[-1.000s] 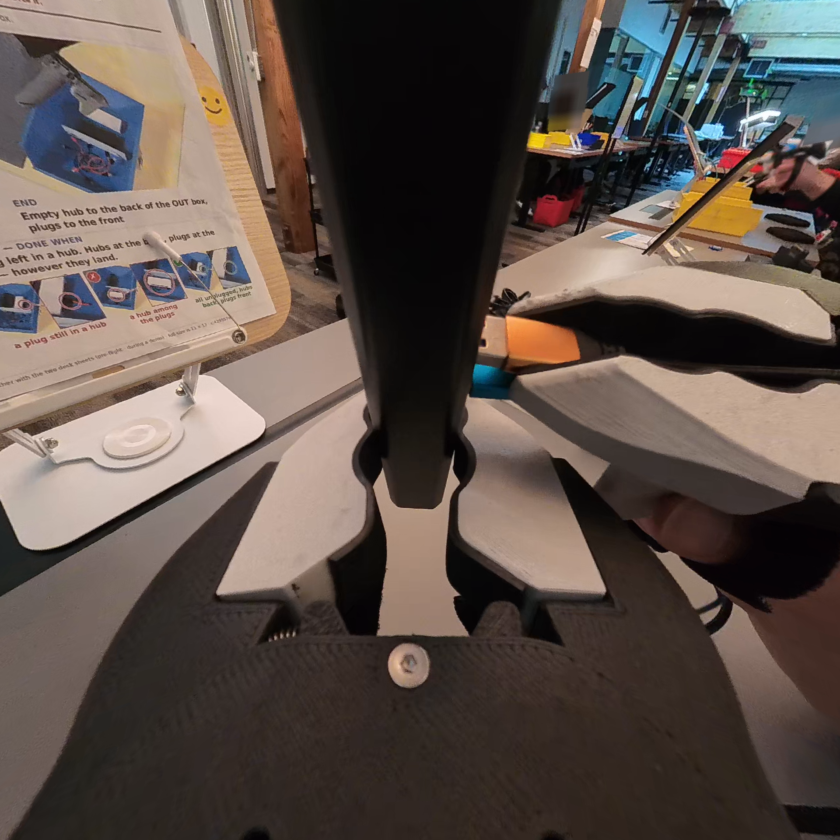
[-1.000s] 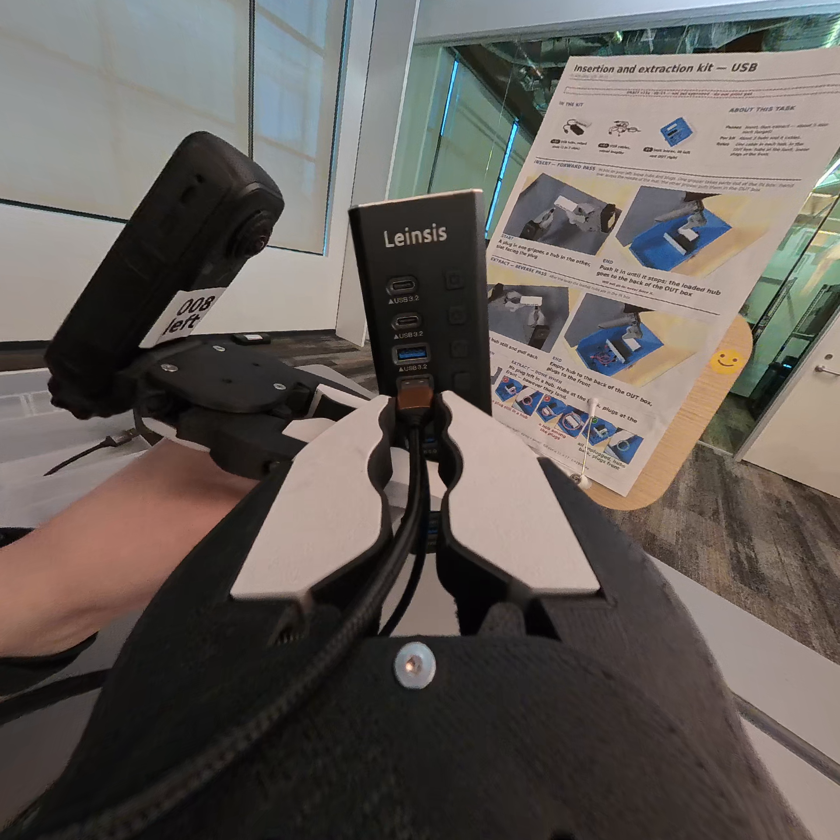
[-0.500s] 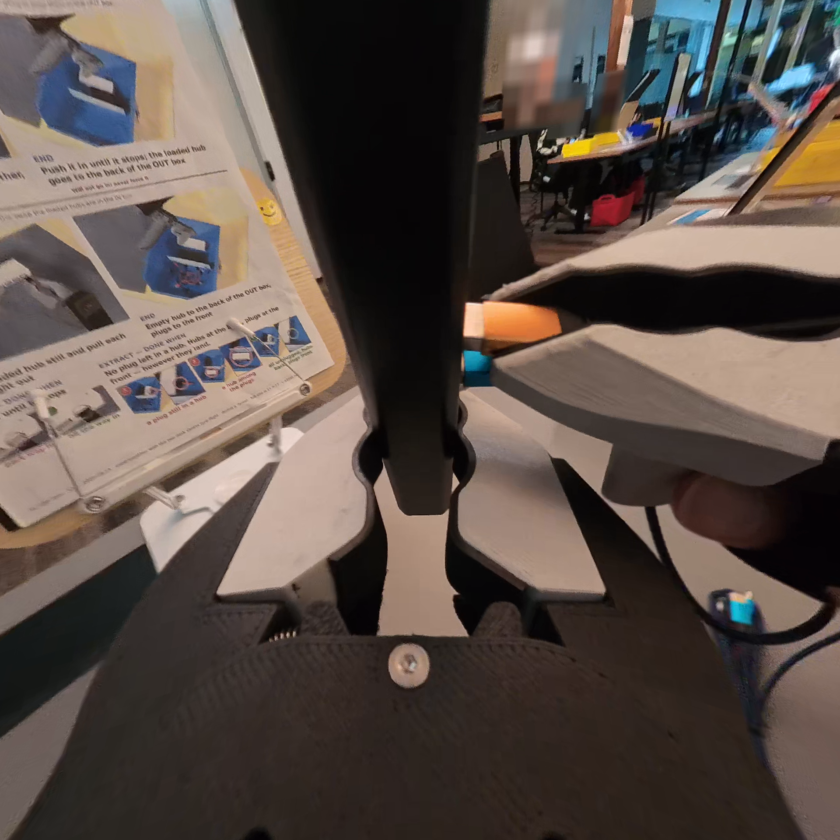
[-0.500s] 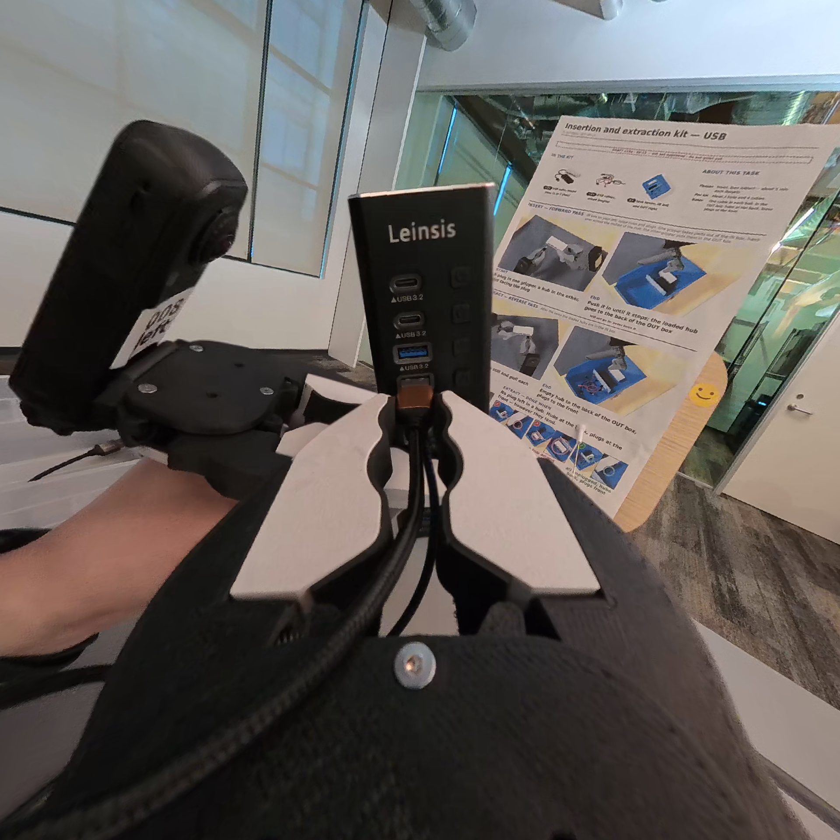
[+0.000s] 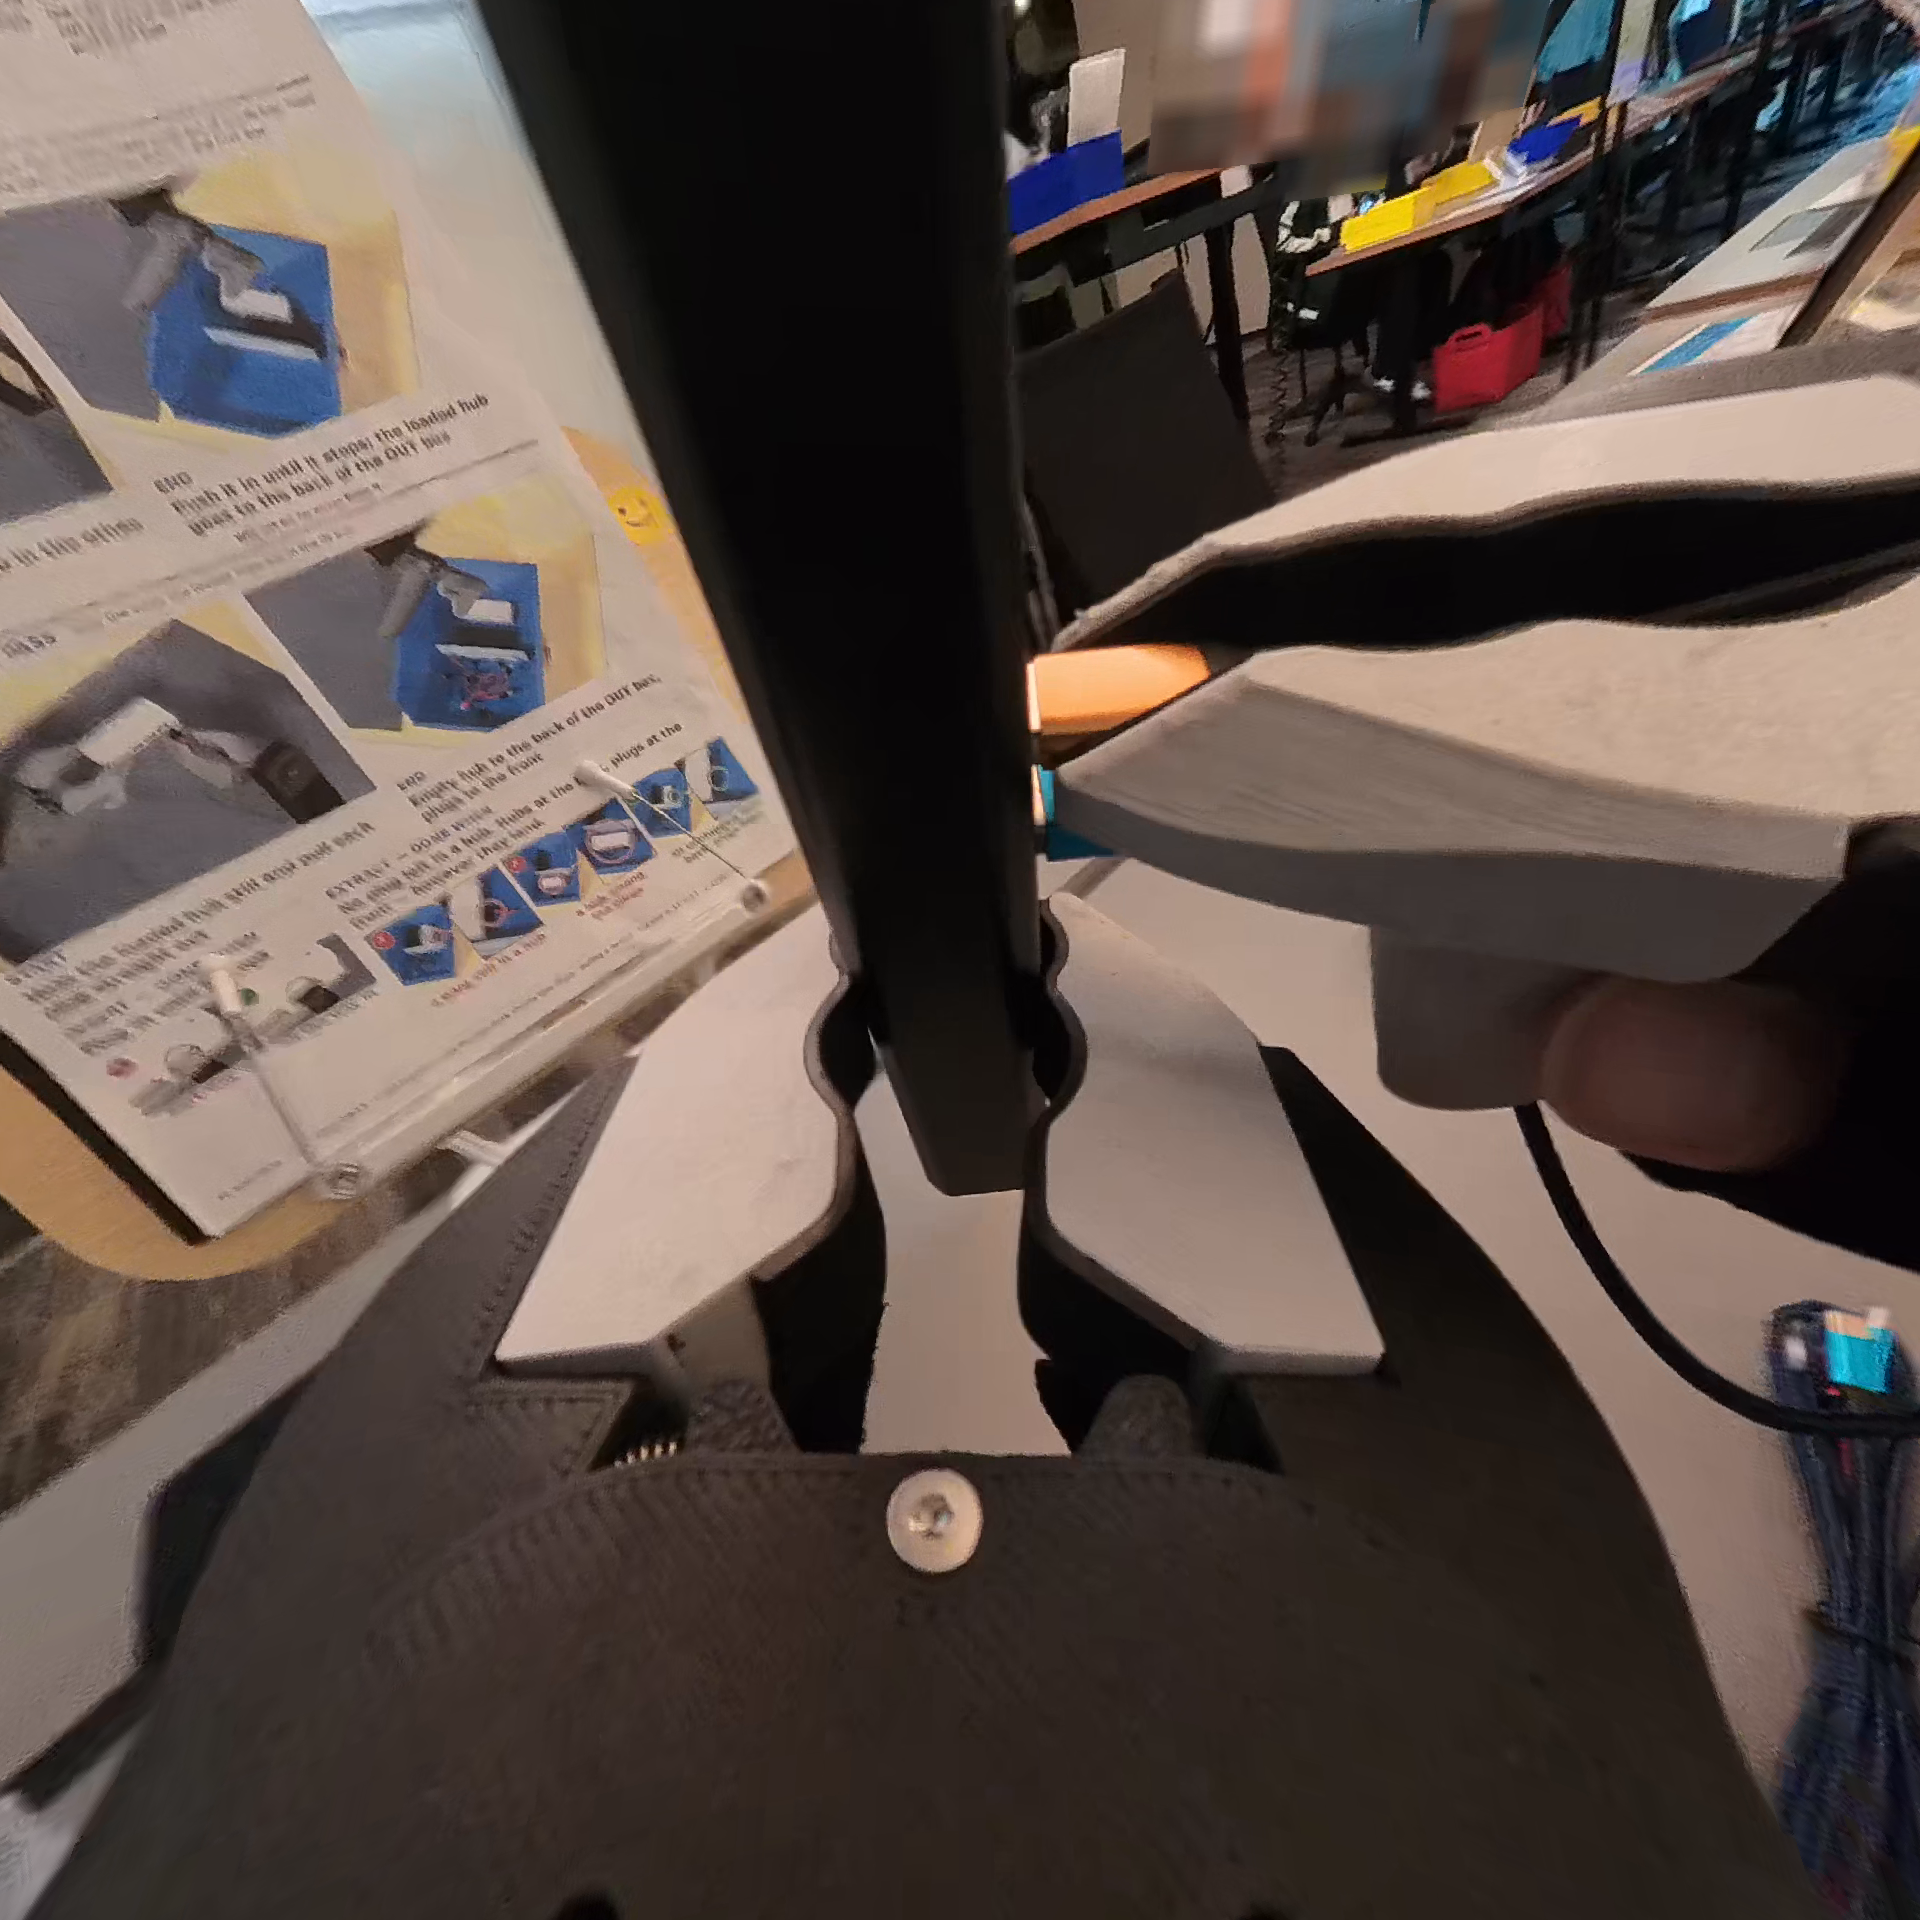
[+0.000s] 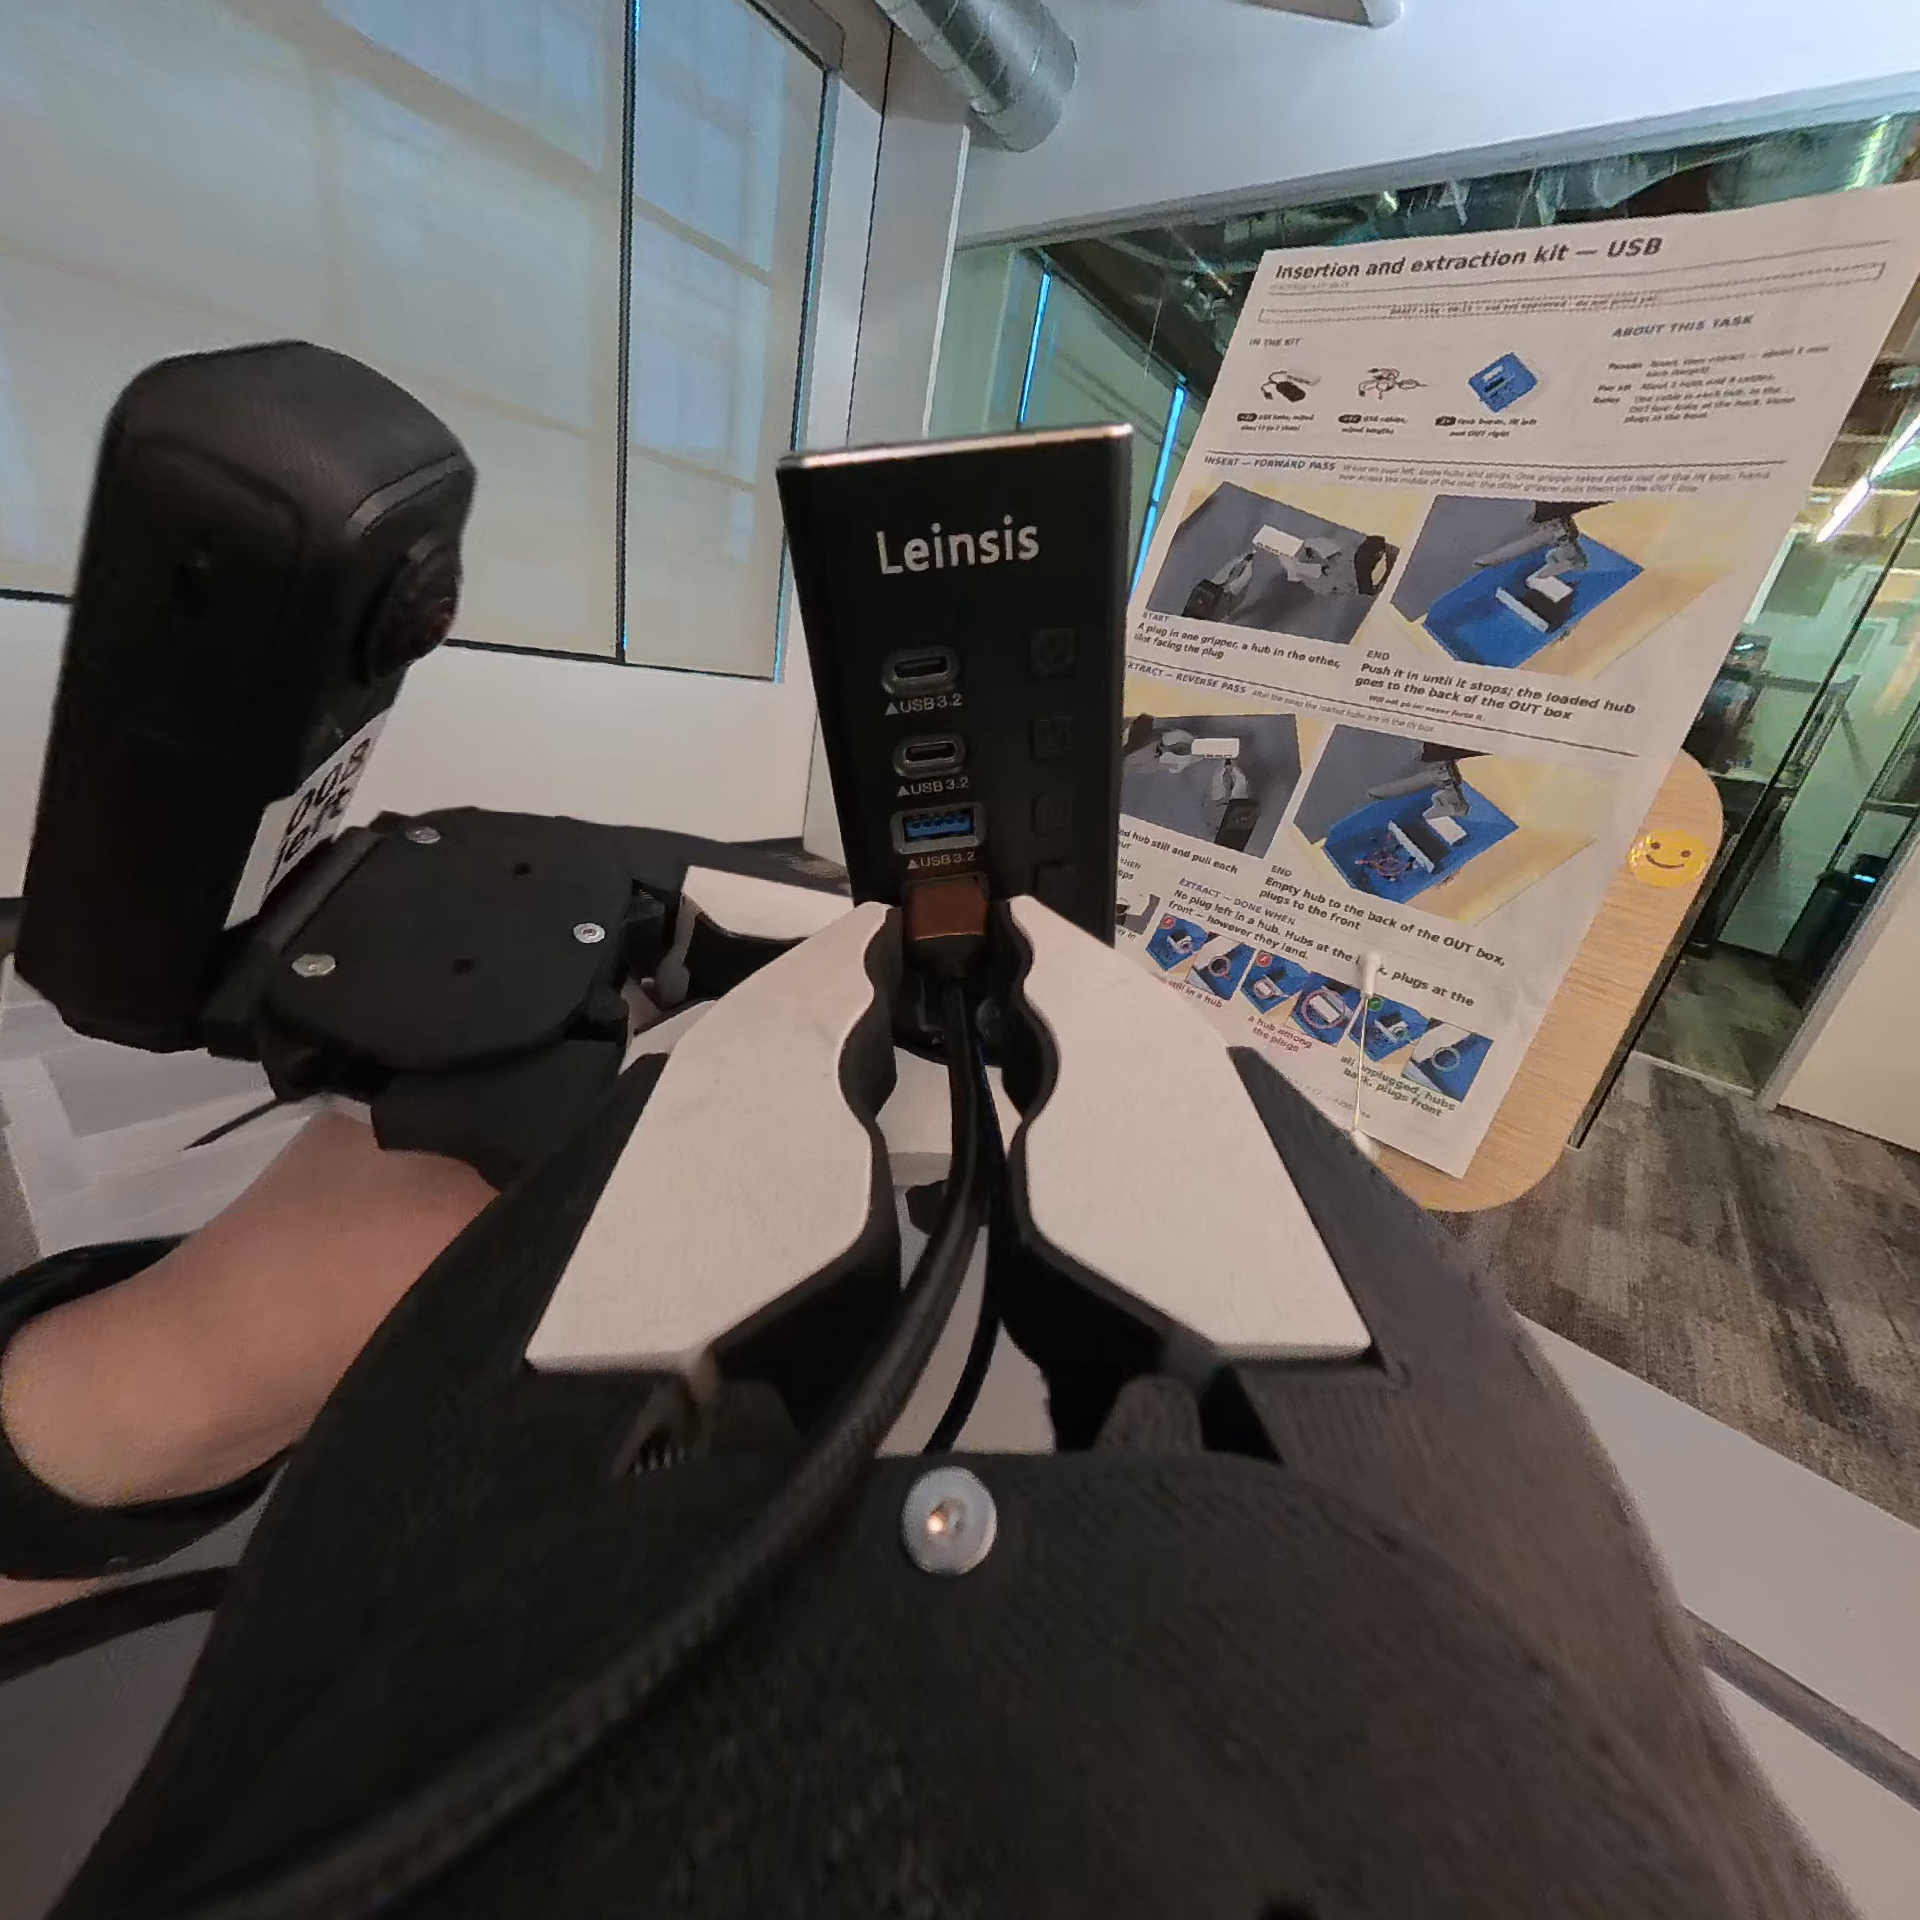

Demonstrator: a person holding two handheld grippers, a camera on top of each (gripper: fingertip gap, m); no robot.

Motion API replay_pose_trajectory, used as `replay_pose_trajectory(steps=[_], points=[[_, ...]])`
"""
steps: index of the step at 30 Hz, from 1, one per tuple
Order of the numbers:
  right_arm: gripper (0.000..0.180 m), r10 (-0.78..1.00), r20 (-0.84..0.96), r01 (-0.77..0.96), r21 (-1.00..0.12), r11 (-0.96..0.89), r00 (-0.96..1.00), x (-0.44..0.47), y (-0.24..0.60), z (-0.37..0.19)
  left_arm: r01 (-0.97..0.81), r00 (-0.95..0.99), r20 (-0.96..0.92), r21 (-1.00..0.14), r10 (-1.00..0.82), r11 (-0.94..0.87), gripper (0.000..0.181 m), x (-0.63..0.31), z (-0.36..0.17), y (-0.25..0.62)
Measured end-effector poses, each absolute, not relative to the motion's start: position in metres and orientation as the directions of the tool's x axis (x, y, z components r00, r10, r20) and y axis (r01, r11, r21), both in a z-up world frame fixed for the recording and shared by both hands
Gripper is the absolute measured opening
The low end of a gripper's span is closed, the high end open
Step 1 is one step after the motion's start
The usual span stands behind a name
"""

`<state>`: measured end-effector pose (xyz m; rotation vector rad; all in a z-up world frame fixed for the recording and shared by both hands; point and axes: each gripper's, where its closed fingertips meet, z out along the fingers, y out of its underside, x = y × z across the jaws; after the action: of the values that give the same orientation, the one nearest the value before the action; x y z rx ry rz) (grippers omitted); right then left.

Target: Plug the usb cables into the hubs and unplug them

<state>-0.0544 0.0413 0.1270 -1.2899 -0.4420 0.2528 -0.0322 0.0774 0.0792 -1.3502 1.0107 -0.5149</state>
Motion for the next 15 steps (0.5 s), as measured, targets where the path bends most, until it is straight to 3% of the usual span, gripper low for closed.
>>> replay_pose_trajectory(steps=[2, 10, 15], points=[[0.016, 0.429, 0.188, 0.083, -0.964, 0.252, 0.883, -0.055, 0.046, 0.125, -0.209, 0.47, -0.218, -0.969, -0.856, 0.132, 0.026, -0.029, 0.073, 0.079], [0.053, 0.64, 0.128, 0.129, -0.991, 0.045, 0.757, -0.053, 0.057, 0.092, -0.144, 0.367, 0.058, -0.982, -0.928, -0.118, 0.026, -0.029, 0.019, 0.114], [0.052, 0.707, 0.144, 0.332, -0.933, -0.136, 0.693, -0.034, 0.063, 0.039, -0.184, 0.379, 0.093, -0.968, -0.921, -0.173, 0.026, -0.034, -0.024, 0.137]])
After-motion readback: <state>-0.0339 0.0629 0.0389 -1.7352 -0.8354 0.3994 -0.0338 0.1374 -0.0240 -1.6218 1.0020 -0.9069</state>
